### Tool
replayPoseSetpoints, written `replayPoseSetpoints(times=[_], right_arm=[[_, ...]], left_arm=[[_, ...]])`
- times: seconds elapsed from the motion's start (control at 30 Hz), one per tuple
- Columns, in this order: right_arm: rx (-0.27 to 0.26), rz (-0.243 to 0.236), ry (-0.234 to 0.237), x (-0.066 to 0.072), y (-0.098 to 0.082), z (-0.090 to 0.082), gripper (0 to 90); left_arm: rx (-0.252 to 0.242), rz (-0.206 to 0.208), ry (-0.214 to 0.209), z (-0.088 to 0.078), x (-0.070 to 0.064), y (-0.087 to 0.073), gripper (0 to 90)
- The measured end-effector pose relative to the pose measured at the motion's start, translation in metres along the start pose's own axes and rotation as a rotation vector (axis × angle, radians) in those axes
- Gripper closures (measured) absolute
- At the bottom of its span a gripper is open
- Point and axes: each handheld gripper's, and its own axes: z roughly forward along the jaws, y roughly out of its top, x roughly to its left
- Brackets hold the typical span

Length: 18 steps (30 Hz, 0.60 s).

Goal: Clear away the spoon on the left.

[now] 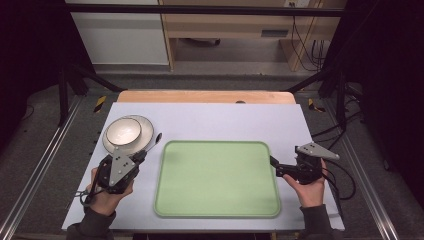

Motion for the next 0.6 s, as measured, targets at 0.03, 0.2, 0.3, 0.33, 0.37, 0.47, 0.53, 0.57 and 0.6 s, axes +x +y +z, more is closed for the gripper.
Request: replayPoseSetpoints(times=[0.03, 0.2, 0.3, 0.33, 0.37, 0.47, 0.53, 0.57, 0.6], right_arm=[[0.000, 0.000, 0.000, 0.000, 0.000, 0.000, 3.9], [0.005, -0.001, 0.001, 0.000, 0.000, 0.001, 3.8], [0.006, -0.003, 0.002, 0.000, 0.000, 0.001, 3.9], [0.006, -0.004, 0.002, 0.000, 0.000, 0.001, 3.8], [0.006, -0.004, 0.002, 0.000, 0.000, 0.001, 3.8], [0.005, -0.003, 0.002, 0.001, 0.000, 0.001, 3.9], [0.006, -0.003, 0.001, 0.001, -0.001, 0.002, 3.9], [0.008, -0.002, 0.002, 0.001, -0.001, 0.002, 3.8], [0.009, -0.002, 0.002, 0.001, -0.001, 0.002, 3.8]], left_arm=[[0.000, 0.000, 0.000, 0.000, 0.000, 0.000, 88.9], [0.010, 0.013, -0.024, 0.005, -0.008, 0.000, 89.0], [0.012, 0.019, -0.031, 0.006, -0.011, 0.000, 88.9], [0.012, 0.021, -0.035, 0.006, -0.013, 0.000, 89.0], [0.012, 0.021, -0.035, 0.006, -0.013, 0.000, 88.9], [0.014, 0.022, -0.041, 0.007, -0.015, 0.001, 88.9], [0.014, 0.024, -0.045, 0.007, -0.016, 0.001, 88.9], [0.017, 0.025, -0.048, 0.008, -0.017, 0.001, 88.9], [0.020, 0.027, -0.052, 0.009, -0.018, 0.000, 88.9]])
